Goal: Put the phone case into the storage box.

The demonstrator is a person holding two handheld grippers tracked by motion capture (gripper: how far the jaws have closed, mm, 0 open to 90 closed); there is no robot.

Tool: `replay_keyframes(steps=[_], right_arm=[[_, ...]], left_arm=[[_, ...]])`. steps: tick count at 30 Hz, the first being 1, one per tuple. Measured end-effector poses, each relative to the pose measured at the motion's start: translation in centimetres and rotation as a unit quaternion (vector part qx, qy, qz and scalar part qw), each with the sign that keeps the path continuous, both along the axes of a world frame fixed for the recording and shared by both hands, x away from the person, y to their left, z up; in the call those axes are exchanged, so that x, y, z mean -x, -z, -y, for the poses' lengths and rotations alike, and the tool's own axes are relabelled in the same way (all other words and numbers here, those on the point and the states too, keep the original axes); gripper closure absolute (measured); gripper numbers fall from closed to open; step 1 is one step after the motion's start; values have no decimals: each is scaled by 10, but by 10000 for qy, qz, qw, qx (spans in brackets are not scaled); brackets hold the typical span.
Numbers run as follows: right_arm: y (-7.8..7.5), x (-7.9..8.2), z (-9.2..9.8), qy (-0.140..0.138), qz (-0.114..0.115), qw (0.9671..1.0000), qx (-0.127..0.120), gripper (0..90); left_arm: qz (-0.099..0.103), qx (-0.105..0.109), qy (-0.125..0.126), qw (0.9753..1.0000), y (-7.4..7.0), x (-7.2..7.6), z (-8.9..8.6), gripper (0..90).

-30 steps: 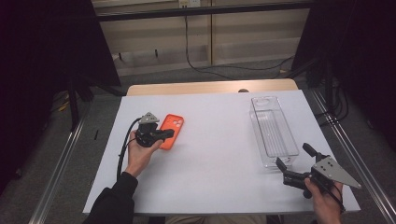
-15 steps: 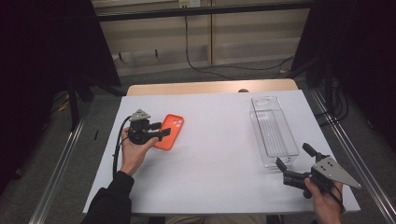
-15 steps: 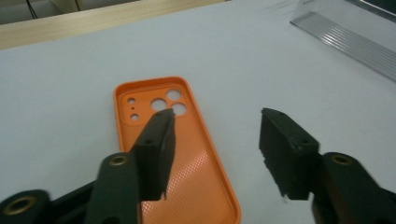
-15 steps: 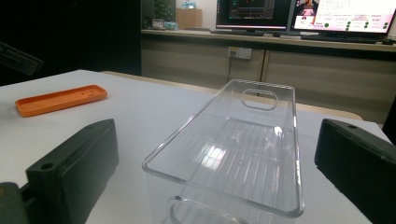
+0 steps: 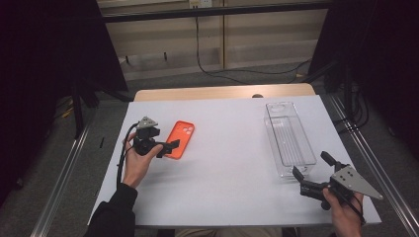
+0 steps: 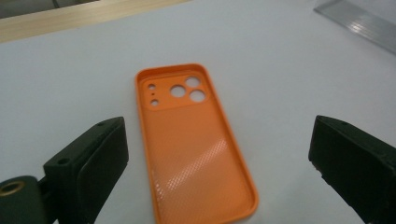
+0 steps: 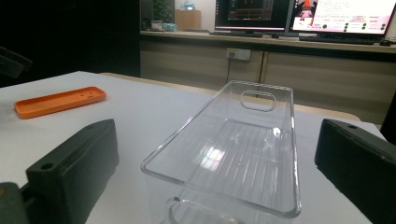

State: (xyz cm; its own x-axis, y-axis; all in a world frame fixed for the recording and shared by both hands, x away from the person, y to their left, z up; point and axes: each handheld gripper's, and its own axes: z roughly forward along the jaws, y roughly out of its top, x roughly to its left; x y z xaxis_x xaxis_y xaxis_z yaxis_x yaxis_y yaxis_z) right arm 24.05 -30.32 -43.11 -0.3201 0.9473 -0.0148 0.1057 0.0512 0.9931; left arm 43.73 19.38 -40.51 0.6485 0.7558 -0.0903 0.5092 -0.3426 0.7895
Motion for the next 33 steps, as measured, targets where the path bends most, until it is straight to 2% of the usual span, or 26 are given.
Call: replay_keyframes(steps=[2,3,10,11,14,15,18,20,24,26,28,32,33], right_arm=[[0,0,0,4,4,10000,10,0],[0,0,0,1,5,10000,15,0],[0,-1,0,6,-5,10000,17,0],[0,-1,0,5,-2,10000,17,0],[0,-1,0,8,-7,10000,22,0],[0,-1,0,3,-4,10000,18,0],[0,-1,0,11,-2,10000,31,0],[0,0,0,17,-1,10000,12,0],[0,-1,0,-1,0,10000,16,0],[0,-1,0,3,-8,10000,14,0],[0,-1,0,-8,-2,10000,21,0],[1,-1,0,0,-20,10000,11,0],[0,-1,0,-5,-12,10000,18,0]], left_arm=[[59,-239,-43,9997,0,0,-1,49],[30,-173,-62,9998,2,-1,-2,49],[-247,-272,-12,9993,9,-10,-7,57],[-180,-254,-47,9995,10,-11,-9,56],[-249,-269,69,9993,9,-14,-10,64],[-425,-476,348,9974,9,-17,-6,96],[-439,-478,288,9975,10,-18,-4,102],[-570,-573,314,9962,11,-22,-1,102],[-789,-430,185,9958,11,-33,2,92],[-869,-590,194,9943,13,-37,6,71],[-935,-643,217,9933,15,-40,8,63],[-1060,-609,252,9922,19,-44,12,63],[-1142,-626,272,9911,20,-47,14,63]])
